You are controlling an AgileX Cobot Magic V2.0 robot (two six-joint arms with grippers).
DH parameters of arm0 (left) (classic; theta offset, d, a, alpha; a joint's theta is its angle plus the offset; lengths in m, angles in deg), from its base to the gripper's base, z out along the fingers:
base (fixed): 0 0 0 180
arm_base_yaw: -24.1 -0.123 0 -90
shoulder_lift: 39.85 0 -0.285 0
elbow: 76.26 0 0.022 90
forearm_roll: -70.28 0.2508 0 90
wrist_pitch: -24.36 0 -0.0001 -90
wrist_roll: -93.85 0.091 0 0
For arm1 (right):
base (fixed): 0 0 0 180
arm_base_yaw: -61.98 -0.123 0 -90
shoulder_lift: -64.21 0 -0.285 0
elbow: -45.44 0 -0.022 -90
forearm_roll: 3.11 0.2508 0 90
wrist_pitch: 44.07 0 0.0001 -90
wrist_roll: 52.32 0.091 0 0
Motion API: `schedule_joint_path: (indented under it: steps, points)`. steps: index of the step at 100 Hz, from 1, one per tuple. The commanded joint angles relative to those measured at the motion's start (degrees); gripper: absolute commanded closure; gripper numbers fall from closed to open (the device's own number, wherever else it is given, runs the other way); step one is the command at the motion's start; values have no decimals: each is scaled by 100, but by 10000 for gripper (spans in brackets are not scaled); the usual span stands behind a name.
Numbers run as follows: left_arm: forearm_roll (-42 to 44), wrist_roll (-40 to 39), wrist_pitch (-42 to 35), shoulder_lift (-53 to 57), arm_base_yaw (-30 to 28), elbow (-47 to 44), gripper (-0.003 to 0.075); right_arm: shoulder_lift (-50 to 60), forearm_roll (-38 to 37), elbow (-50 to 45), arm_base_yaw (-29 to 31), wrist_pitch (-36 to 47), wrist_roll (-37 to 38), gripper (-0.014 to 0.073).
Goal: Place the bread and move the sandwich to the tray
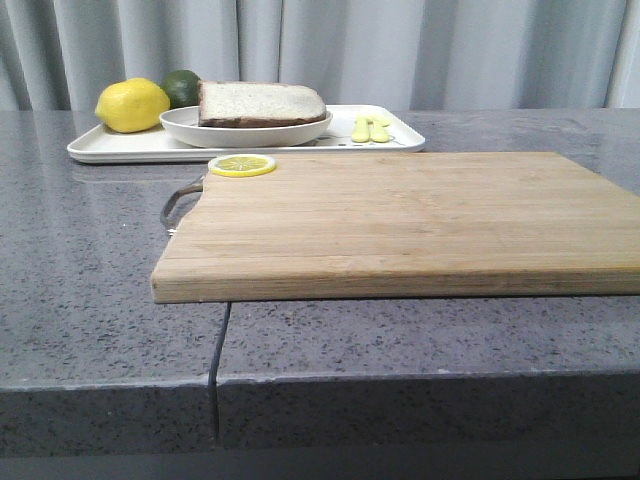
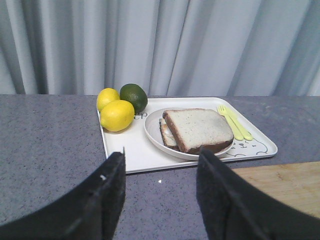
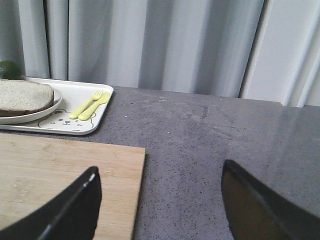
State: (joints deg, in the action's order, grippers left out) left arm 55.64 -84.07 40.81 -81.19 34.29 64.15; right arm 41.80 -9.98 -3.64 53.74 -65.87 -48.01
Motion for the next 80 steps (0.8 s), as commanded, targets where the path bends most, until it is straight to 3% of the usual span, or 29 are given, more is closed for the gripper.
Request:
schedule_joint_path:
  steps: [1,25,47,56,67,80]
  points:
    - [-82,-14,-768,446,54,-311,407,-54,-83,95,31,510,16,83]
    - [-82,-14,-968,1097,54,-1222,407,-54,-83,-309,31,666,15,83]
    - [-82,-14,-981,1100,54,-1419,409,-54,-83,-460,31,576,15,83]
    - [-82,-14,-993,1100,54,-1419,446,-54,-83,-460,31,642,15,97]
    - [-82,-14,-1001,1100,54,-1419,538,-54,-83,-460,31,648,15,207]
    - [-82,-14,-1014,1100,54,-1419,690,-54,-83,-460,31,637,15,445]
